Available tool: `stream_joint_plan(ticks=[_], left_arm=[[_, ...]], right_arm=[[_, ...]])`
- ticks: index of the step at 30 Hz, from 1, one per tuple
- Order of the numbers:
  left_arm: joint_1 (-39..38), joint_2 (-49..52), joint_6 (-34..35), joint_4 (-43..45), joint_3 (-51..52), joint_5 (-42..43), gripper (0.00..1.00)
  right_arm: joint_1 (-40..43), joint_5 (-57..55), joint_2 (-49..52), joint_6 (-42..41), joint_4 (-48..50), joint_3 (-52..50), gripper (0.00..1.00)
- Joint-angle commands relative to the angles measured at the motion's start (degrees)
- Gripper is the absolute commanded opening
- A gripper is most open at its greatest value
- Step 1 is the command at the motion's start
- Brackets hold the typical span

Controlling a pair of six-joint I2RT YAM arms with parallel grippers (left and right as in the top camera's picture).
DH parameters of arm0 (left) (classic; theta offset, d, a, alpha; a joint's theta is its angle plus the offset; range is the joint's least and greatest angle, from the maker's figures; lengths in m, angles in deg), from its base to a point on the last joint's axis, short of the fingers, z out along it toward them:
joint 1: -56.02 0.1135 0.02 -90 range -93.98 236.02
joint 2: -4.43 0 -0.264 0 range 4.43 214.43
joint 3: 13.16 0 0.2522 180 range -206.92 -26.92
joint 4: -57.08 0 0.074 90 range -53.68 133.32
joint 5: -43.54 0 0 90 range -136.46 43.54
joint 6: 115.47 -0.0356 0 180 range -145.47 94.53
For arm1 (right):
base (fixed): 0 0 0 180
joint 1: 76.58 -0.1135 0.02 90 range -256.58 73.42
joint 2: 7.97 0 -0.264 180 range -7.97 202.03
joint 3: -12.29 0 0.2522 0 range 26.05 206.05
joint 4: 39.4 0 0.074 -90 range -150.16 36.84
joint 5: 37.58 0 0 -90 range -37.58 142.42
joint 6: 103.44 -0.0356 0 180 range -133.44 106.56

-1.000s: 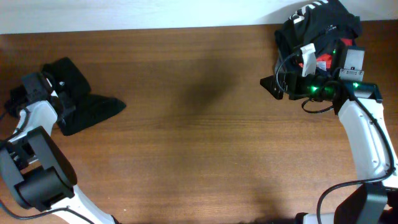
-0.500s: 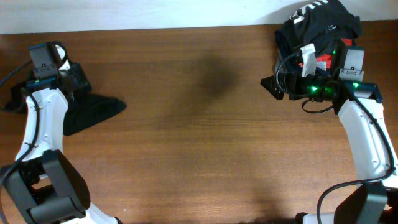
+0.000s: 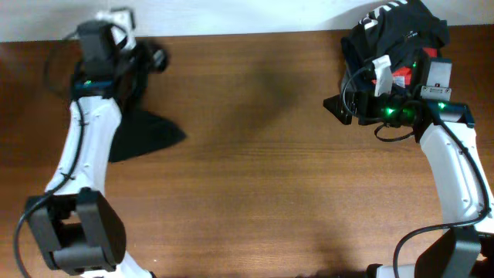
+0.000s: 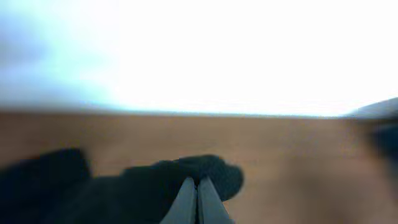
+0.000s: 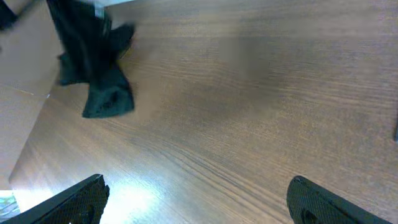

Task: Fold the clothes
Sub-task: 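Lift the black t-shirt with the left gripper toward the back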

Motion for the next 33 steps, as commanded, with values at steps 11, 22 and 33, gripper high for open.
stream_joint_plan(ticks=[11,22,33], left_arm=[[-8.98,-3.32,5.92,1.53,-21.92,4.85,0.01],[-8.96,-7.21,9.16,1.53,-22.14,6.80,0.01],[-8.96,-9.40,11.98,1.75,-22.14,11.10,0.01]], right_arm=[[0.35,0.39,0.15,0.15,-0.20,1.18,0.96],[0.35,2.58,0.15,0.17,-0.13,1.20,0.96],[-3.08,3.39,0.15,0.17,0.83,1.20,0.96]])
